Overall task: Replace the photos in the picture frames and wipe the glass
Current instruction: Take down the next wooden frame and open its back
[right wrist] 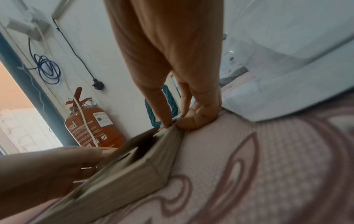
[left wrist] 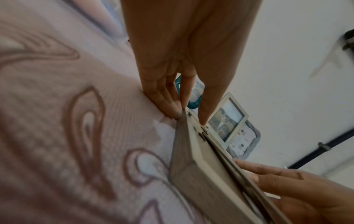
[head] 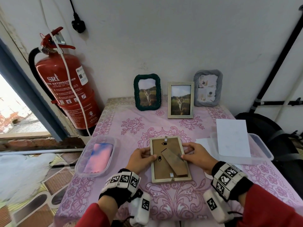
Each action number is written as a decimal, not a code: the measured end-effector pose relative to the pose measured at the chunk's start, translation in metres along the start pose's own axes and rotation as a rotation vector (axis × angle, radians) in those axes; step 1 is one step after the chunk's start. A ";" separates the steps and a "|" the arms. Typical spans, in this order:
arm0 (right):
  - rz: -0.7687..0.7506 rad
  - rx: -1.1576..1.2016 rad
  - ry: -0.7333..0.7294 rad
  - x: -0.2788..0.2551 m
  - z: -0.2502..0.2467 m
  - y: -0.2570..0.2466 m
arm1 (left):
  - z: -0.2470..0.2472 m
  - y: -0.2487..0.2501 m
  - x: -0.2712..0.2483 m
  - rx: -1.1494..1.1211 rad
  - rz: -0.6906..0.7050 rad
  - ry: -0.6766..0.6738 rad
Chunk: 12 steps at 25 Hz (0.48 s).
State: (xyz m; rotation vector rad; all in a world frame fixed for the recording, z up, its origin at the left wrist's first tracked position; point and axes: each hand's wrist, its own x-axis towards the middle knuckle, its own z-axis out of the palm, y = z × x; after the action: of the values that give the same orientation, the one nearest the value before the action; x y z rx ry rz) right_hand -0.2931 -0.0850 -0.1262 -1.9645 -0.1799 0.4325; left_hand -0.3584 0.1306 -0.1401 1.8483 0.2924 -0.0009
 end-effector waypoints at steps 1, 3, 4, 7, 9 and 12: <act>-0.005 -0.035 -0.007 0.001 -0.001 -0.002 | -0.003 0.001 0.002 -0.023 -0.038 -0.027; -0.015 -0.098 -0.017 0.003 -0.003 -0.004 | -0.005 0.001 0.006 0.023 -0.083 -0.024; -0.017 -0.108 -0.021 0.004 -0.004 -0.005 | -0.006 -0.001 0.009 0.079 -0.085 -0.013; -0.036 -0.151 -0.025 0.006 -0.006 -0.006 | -0.007 -0.002 0.012 0.169 -0.066 0.008; -0.057 -0.201 -0.016 0.007 -0.005 -0.007 | -0.008 -0.005 0.016 0.141 -0.083 0.012; -0.085 -0.258 0.001 0.007 -0.003 -0.009 | -0.008 -0.006 0.019 0.123 -0.083 0.013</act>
State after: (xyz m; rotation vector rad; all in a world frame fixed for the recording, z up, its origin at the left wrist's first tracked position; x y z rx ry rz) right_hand -0.2843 -0.0819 -0.1187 -2.1999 -0.3316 0.3670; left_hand -0.3427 0.1432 -0.1464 1.9573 0.3856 -0.0657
